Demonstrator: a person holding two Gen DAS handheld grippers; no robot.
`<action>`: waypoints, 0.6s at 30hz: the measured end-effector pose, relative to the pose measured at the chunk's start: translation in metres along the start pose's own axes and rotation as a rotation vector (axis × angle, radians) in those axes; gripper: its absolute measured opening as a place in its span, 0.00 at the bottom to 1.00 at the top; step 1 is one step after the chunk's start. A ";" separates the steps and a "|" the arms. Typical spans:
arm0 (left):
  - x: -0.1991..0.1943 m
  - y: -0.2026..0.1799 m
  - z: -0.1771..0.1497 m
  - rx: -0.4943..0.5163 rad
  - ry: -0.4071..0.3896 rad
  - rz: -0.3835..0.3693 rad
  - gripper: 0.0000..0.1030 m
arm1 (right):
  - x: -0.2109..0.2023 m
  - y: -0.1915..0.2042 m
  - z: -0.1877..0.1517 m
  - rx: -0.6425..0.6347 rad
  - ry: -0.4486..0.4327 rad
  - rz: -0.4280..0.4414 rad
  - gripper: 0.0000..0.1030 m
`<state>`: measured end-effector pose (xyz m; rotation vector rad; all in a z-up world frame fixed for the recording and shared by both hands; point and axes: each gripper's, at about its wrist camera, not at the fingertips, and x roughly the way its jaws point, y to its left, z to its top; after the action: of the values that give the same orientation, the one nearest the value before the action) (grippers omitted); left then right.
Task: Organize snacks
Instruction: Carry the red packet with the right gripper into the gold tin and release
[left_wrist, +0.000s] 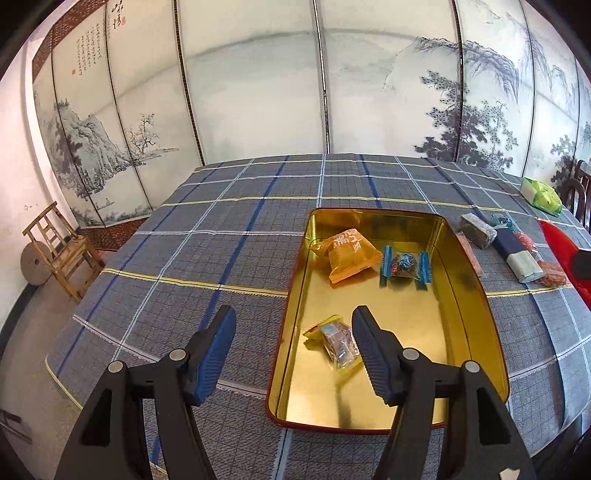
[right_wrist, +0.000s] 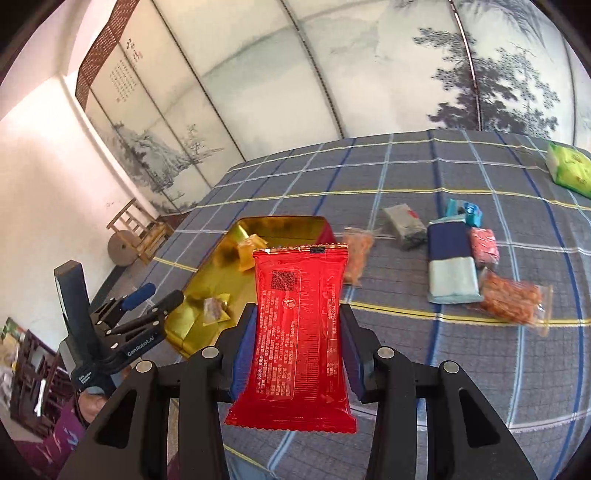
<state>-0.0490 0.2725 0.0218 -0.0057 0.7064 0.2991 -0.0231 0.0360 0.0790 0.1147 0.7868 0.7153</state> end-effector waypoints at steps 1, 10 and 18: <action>0.000 0.002 -0.001 0.000 -0.001 0.007 0.61 | 0.005 0.006 0.001 -0.009 0.010 0.009 0.42; -0.001 0.017 -0.005 -0.012 -0.008 0.038 0.61 | 0.048 0.037 0.008 -0.039 0.088 0.060 0.42; 0.002 0.027 -0.009 -0.024 0.000 0.051 0.65 | 0.082 0.051 0.010 -0.061 0.144 0.053 0.42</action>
<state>-0.0605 0.2977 0.0163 -0.0103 0.7038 0.3564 -0.0034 0.1279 0.0539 0.0288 0.9015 0.8035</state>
